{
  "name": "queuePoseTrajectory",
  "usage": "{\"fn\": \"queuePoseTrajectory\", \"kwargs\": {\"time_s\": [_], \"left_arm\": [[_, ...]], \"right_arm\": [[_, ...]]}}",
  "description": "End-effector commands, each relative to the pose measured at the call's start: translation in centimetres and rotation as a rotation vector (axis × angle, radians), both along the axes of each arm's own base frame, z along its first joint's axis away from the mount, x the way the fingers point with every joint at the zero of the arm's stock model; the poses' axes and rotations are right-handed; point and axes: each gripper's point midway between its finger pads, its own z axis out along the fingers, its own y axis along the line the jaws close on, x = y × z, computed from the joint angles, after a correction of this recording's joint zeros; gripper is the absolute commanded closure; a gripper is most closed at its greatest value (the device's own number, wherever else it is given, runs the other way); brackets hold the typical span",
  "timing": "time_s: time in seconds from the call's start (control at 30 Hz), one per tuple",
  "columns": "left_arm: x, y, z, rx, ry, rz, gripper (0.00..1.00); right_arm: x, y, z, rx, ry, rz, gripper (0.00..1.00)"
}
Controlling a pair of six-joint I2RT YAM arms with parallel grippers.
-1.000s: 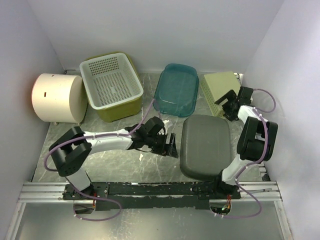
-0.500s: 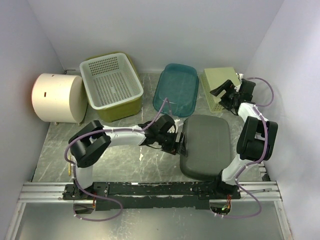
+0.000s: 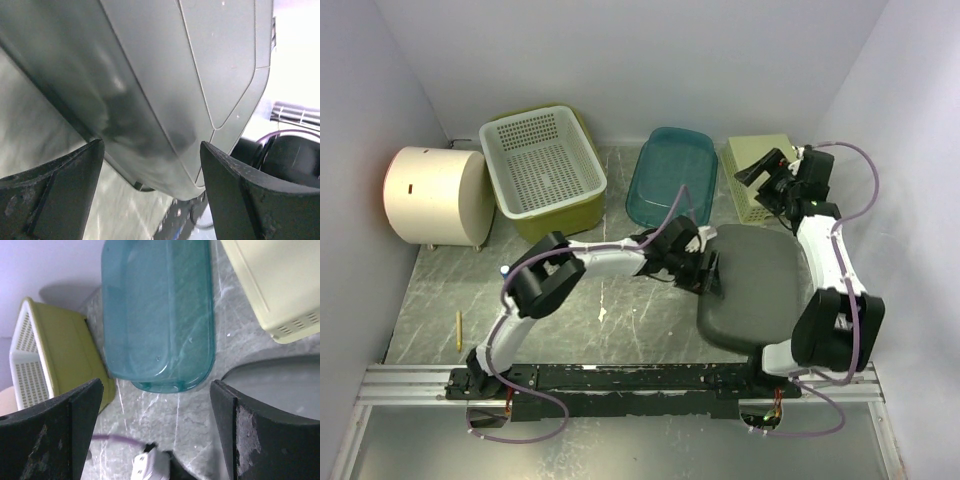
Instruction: Turn the large container upside down
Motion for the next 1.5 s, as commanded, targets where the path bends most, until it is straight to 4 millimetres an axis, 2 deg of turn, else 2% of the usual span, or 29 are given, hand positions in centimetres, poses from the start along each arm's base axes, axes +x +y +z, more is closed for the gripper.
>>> {"fn": "queuePoseTrajectory", "kwargs": {"time_s": [0.0, 0.07, 0.1, 0.2, 0.23, 0.27, 0.3, 0.37, 0.43, 0.53, 0.63, 0.73, 0.87, 0.93, 1.0, 1.1, 1.23, 1.4, 1.47], "left_arm": [[1.6, -5.1, 1.9, -0.116, -0.061, -0.093, 0.13], [1.4, -6.0, 3.1, -0.159, -0.066, -0.129, 0.13], [1.4, -5.7, 3.5, -0.158, -0.088, -0.134, 0.13], [2.7, -2.9, 5.7, -0.147, -0.176, -0.102, 0.1], [3.1, -1.8, 6.7, -0.159, -0.19, -0.088, 0.09], [3.6, -0.6, 8.6, -0.185, -0.214, -0.07, 0.09], [3.7, 0.4, 9.3, -0.187, -0.226, -0.056, 0.09], [4.2, 2.2, 9.2, -0.148, -0.242, -0.005, 0.09], [4.2, 2.8, 7.9, -0.117, -0.219, 0.028, 0.09], [3.5, 1.9, 4.9, -0.085, -0.105, 0.029, 0.1], [2.5, -0.3, 2.8, -0.073, -0.048, -0.011, 0.11], [1.2, -3.7, 3.1, -0.135, -0.052, -0.064, 0.11], [-1.3, -7.5, 2.4, -0.184, -0.03, -0.148, 0.12], [-2.1, -8.4, 3.1, -0.215, -0.033, -0.182, 0.12], [-2.7, -8.5, 4.5, -0.252, -0.044, -0.209, 0.12], [-2.5, -6.7, 6.7, -0.245, -0.12, -0.208, 0.11], [-0.1, -1.8, 8.7, -0.149, -0.182, -0.134, 0.1], [6.7, 4.6, 10.6, 0.011, -0.279, 0.053, 0.1], [9.2, 6.6, 11.1, 0.058, -0.304, 0.125, 0.1]], "right_arm": [[-2.2, -1.7, 3.6, -0.044, -0.017, -0.134, 0.11], [-2.8, -2.3, 5.0, -0.077, -0.039, -0.164, 0.11], [-3.1, -2.8, 5.6, -0.101, -0.041, -0.183, 0.11], [-3.6, -3.8, 6.3, -0.162, -0.025, -0.211, 0.11], [-3.7, -4.0, 6.2, -0.174, -0.017, -0.214, 0.11], [-3.7, -4.0, 6.1, -0.179, -0.014, -0.209, 0.11], [-3.7, -3.8, 6.0, -0.176, -0.013, -0.198, 0.11], [-3.7, -3.5, 5.4, -0.165, -0.006, -0.185, 0.12], [-3.7, -3.1, 5.0, -0.146, -0.003, -0.169, 0.14], [-3.9, -2.9, 5.1, -0.138, -0.002, -0.166, 0.14], [-4.4, -3.0, 5.7, -0.162, -0.01, -0.154, 0.14], [-4.8, -3.0, 6.4, -0.184, -0.014, -0.142, 0.13], [-5.1, -3.0, 7.4, -0.193, -0.028, -0.139, 0.12], [-5.1, -2.9, 7.8, -0.191, -0.033, -0.134, 0.12], [-5.3, -2.8, 8.0, -0.19, -0.036, -0.128, 0.12], [-5.5, -2.6, 8.1, -0.19, -0.042, -0.118, 0.12], [-5.6, -2.3, 8.3, -0.18, -0.05, -0.11, 0.12], [-5.6, -2.5, 9.5, -0.183, -0.08, -0.129, 0.12], [-5.7, -2.4, 9.8, -0.176, -0.091, -0.125, 0.12]]}}
